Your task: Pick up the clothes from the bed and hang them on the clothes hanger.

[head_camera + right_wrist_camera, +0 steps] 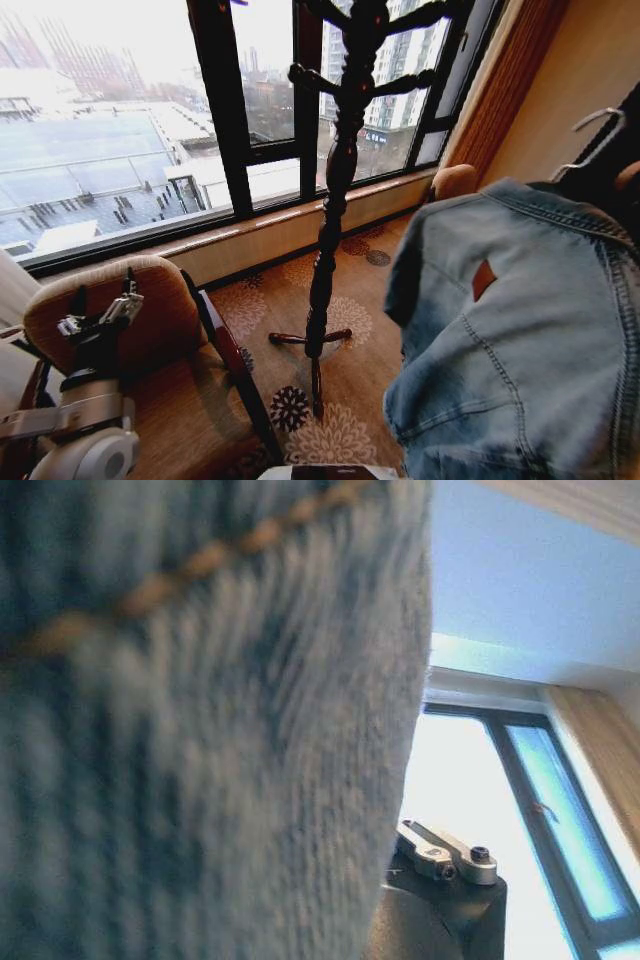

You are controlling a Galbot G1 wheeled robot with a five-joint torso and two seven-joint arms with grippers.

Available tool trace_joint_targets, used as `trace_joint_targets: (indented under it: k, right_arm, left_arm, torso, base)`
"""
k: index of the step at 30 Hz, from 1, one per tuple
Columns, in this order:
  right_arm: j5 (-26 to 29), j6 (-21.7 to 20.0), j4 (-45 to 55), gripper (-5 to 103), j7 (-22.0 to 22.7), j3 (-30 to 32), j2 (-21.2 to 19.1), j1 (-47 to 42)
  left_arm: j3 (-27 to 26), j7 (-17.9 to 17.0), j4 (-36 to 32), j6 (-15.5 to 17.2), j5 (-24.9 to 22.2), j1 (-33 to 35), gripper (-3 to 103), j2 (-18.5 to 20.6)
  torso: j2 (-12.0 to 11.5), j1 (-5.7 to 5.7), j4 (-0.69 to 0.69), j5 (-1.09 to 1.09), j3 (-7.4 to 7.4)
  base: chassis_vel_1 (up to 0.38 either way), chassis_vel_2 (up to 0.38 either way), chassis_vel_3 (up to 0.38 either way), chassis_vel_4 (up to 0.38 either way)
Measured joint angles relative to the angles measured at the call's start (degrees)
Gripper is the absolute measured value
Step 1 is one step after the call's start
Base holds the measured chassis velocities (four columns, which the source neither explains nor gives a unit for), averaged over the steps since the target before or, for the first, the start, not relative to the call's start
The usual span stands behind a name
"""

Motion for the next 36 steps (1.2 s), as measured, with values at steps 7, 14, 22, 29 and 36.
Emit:
trace_joint_targets:
  k: [7, 14, 22, 29, 36]
  right_arm:
    - [-3.9, -4.2, 1.4, 15, 0.7, -1.2, -4.1, 1.3]
    - [-0.6, -7.0, 0.3, 15, 4.2, -4.4, -13.1, 6.5]
    - [2.8, -8.5, -2.5, 15, 7.6, -11.3, -18.8, 15.5]
    - [4.6, -9.1, -4.8, 15, 9.0, -21.7, -22.8, 26.2]
    - [5.8, -9.1, -6.8, 15, 9.8, -29.8, -25.2, 36.8]
  left_arm:
    - [0.2, 0.3, 0.6, -0.3, -0.1, -0.3, 100, 0.2]
    - [0.4, 0.4, 1.5, -0.5, -0.3, -0.9, 100, 0.3]
    - [0.3, 0.6, 2.5, -1.0, -0.4, -1.2, 100, 0.3]
    - [0.5, 0.8, 3.3, -1.3, -0.4, -1.8, 100, 0.0]
    - [0.8, 0.8, 3.7, -1.3, -0.2, -2.3, 100, -0.2]
  torso:
    - [0.0, 0.0, 0.0, 0.0, 0.0]
    - [0.0, 0.0, 0.0, 0.02, 0.0]
    - [0.0, 0.01, 0.0, 0.01, 0.0]
    - [0.0, 0.0, 0.0, 0.01, 0.0]
    - [0.0, 0.01, 0.0, 0.01, 0.0]
  base:
    - [0.0, 0.0, 0.0, 0.0]
    - [0.0, 0.0, 0.0, 0.0]
    - [0.0, 0.0, 0.0, 0.0]
    - [0.0, 0.0, 0.0, 0.0]
    - [0.0, 0.0, 0.0, 0.0]
